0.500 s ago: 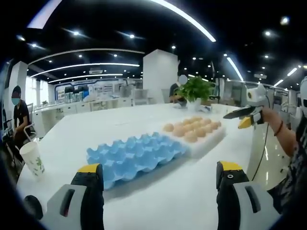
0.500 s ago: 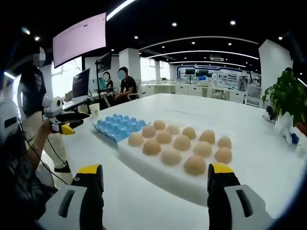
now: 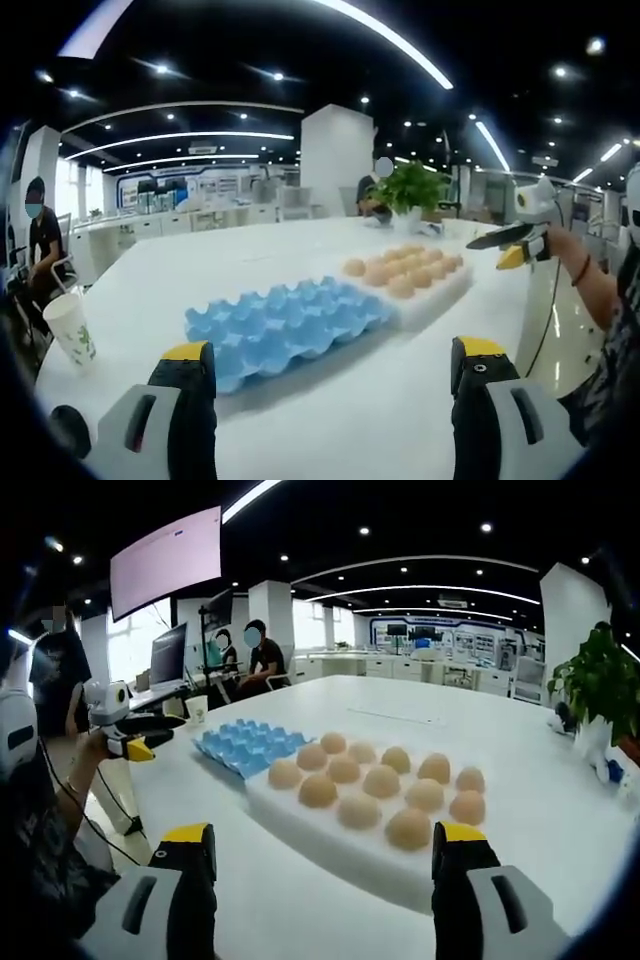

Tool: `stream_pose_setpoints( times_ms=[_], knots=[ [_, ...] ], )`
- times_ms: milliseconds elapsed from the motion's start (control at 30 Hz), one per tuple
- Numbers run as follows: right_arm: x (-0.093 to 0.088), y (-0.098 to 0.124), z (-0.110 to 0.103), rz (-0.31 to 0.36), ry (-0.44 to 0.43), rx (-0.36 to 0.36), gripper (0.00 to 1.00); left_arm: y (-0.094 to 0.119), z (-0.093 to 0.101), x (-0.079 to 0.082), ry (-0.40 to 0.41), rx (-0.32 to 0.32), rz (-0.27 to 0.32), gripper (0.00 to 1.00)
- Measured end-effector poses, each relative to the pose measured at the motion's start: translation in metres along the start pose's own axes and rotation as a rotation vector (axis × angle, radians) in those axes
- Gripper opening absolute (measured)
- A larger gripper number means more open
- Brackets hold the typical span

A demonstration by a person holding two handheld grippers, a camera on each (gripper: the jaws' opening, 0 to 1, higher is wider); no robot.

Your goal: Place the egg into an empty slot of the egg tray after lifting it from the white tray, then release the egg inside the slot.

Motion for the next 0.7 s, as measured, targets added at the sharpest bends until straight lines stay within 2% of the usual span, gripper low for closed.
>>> stream_pose_setpoints(
  times_ms=[700],
  knots=[
    [-0.0060,-0.0028,-0.0025,-0.003,-0.009,0.009,0.92,-0.0030,-0.0008,0.0003,0.010,-0.005,-0.001,1.00]
  ],
)
Point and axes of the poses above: the point that each gripper's makers call its tool centre point, and the gripper's own axes: y roughly backward along the fingers, z roughly to its right, x roughly out of its top, the point moved 2 cm from there along y, roughly backward along the fingers, and after that the axes turned 8 degrees about x, right-handed, at the moved point
